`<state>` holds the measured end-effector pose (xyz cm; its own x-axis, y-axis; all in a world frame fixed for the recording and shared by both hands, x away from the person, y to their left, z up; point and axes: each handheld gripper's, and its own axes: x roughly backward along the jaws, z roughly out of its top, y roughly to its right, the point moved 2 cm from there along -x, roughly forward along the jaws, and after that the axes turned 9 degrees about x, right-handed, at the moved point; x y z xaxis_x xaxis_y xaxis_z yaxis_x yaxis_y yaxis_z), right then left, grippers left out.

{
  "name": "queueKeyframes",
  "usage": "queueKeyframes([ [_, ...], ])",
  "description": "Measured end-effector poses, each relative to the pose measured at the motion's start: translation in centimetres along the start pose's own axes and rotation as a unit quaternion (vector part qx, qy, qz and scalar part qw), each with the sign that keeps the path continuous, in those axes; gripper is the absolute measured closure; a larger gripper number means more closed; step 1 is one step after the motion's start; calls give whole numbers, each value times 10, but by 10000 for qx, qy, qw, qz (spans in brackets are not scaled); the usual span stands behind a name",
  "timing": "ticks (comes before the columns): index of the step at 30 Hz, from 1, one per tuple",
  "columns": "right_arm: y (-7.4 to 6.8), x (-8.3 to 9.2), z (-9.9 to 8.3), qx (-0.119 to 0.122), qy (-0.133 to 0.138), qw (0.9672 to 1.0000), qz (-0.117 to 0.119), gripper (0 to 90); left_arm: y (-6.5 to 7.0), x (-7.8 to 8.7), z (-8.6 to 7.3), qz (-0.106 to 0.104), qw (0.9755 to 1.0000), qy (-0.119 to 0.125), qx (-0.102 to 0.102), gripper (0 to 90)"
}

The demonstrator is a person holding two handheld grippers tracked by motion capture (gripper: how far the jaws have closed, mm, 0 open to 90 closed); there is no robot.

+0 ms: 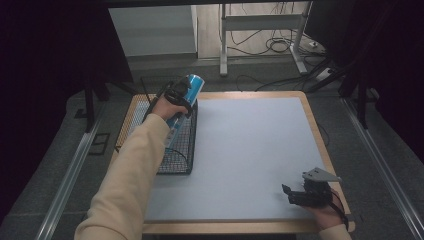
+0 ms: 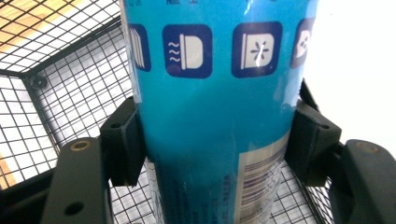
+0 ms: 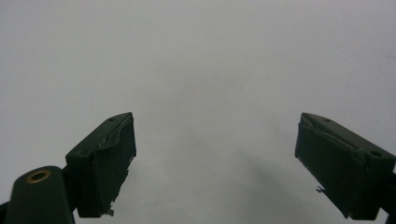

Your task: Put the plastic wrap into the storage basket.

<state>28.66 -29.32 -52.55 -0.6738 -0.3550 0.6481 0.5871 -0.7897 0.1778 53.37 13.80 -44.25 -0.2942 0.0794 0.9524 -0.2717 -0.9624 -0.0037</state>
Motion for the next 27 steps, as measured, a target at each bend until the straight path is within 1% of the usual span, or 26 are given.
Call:
queueKeyframes([
  [3, 0, 1, 0, -4, 11, 10000, -13, 127, -2, -2, 0, 21, 10000, -3, 46, 312],
  [9, 0, 1, 0, -10, 4, 10000, -4, 127, -2, -2, -1, 67, 10000, 19, -9, 308],
  [11, 0, 1, 0, -1, 0, 10000, -7, 127, -1, -1, -1, 91, 9999, 62, -28, 300],
  [12, 0, 1, 0, 11, 19, 10000, -16, 127, -1, 3, -1, 91, 9998, 174, -2, 292],
  [14, 0, 1, 0, -4, 21, 10000, -15, 127, -1, 8, -1, 71, 9997, 217, 28, 270],
  [15, 0, 1, 0, -6, 23, 10000, -15, 127, -1, 11, -2, 112, 9997, 222, 21, 246],
  [16, 0, 1, 0, -2, 25, 10000, -14, 127, -1, 13, -4, 139, 9995, 276, 26, 226],
  [19, -1, 2, 1, 14, 28, 10000, -7, 127, -1, 22, -10, 102, 9989, 446, 61, 211],
  [23, -1, 1, 1, 28, 22, 10000, 7, 127, 0, 32, -19, 54, 9983, 574, 30, 198],
  [24, -1, 1, 1, 26, 24, 10000, 5, 127, 0, 32, -19, 54, 9983, 574, 30, 191],
  [26, -1, 1, 1, 16, 31, 10000, -5, 127, 2, 38, -26, 0, 9976, 695, 13, 184],
  [27, -1, 1, 1, 16, 31, 10000, -5, 127, 2, 38, -26, 0, 9976, 695, 13, 184],
])
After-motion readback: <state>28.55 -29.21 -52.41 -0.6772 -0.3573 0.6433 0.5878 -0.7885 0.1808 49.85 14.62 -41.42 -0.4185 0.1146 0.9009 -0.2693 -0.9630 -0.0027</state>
